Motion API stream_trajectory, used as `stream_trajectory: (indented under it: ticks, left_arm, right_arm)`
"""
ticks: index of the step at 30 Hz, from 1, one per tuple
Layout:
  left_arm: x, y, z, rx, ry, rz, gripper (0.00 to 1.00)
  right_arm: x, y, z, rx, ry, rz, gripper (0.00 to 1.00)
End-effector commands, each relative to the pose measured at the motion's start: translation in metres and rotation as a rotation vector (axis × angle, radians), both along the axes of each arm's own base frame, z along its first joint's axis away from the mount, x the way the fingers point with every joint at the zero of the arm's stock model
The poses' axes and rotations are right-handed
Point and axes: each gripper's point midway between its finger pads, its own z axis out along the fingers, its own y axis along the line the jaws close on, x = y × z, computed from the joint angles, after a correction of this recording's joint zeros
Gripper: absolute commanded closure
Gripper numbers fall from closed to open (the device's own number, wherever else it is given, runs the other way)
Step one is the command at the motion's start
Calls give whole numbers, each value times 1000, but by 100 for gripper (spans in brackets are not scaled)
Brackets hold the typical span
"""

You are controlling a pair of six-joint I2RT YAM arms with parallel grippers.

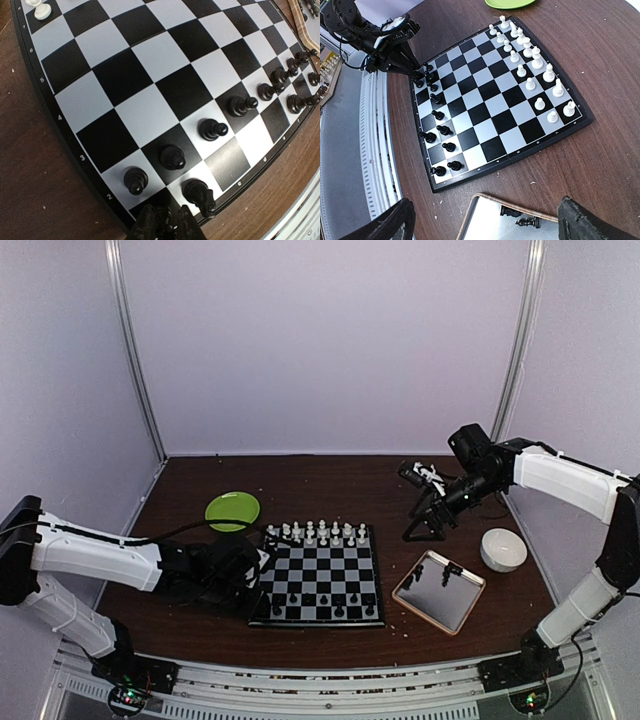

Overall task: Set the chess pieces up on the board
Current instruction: Place the rook at h8.

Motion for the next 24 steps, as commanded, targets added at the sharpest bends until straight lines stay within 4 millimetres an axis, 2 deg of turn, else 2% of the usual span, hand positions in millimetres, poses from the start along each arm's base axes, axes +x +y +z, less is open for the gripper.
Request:
stream_trajectory:
  ticks: [1,6,9,12,16,18,19,21,22,24]
  left_arm:
    - [3,-7,10,-21,-28,-9,82]
    - [3,-6,14,-20,-31,-5,77]
    - [5,-4,28,-23,-54,-1,75]
    - [8,2,55,-28,-95,4,72]
    - [15,8,104,-50,-193,-4,68]
    - [22,7,129,-65,-259,-13,65]
    - [26,6,139,-75,-288,-6,64]
    - [37,1,157,-93,-352,-2,62]
    - [43,-3,165,-101,-378,7,62]
    - [56,-12,176,-128,-420,23,60]
  right_arm:
    - [0,1,3,9,6,11,1]
    - [0,1,5,11,2,11,1]
    - [3,-1,16,4,-27,-3,0]
    - [13,-9,39,-15,-105,-64,0]
    - [48,-39,71,-100,-282,-277,0]
    - [56,-51,90,-47,-306,-337,0]
    - [58,-54,98,39,-287,-346,1]
    - [56,-59,102,175,-232,-314,1]
    - [53,-59,96,167,-214,-284,0]
    - [49,-62,83,98,-197,-232,10]
